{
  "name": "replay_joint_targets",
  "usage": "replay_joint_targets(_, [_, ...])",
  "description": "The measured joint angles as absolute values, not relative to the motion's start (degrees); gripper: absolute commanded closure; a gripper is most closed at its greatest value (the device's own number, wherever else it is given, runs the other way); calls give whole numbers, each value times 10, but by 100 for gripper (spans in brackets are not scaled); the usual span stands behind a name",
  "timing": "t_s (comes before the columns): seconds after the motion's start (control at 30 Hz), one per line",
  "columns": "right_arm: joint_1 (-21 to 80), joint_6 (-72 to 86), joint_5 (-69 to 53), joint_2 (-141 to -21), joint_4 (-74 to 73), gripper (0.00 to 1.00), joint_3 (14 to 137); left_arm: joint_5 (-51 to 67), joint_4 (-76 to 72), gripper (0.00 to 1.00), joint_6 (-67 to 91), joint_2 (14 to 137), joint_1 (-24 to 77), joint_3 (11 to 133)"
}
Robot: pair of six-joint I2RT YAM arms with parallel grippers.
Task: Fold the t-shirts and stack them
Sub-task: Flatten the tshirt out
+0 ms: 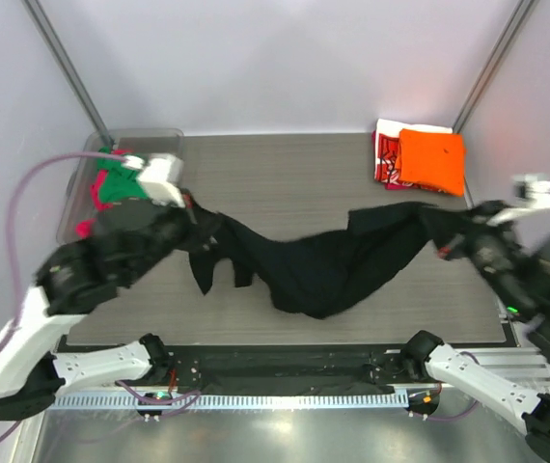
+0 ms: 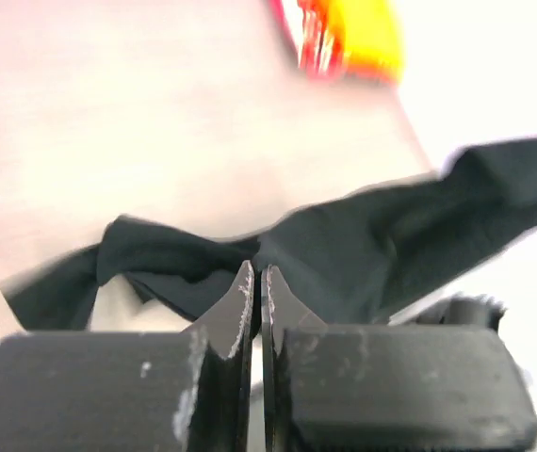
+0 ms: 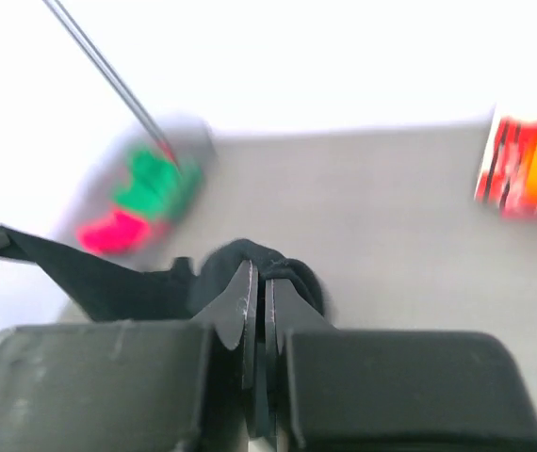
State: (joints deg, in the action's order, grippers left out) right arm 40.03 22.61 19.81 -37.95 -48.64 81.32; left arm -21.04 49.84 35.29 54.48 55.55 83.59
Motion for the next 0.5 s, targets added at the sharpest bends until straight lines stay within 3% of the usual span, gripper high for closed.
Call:
replay_joint_targets(0.2, [400, 120, 188, -340, -451, 99, 982, -271, 522, 100, 254, 510, 555, 1001])
replay_joint_targets(0.5, [400, 25, 149, -330, -430, 99, 1114, -289, 505, 100, 113, 481, 555, 1137])
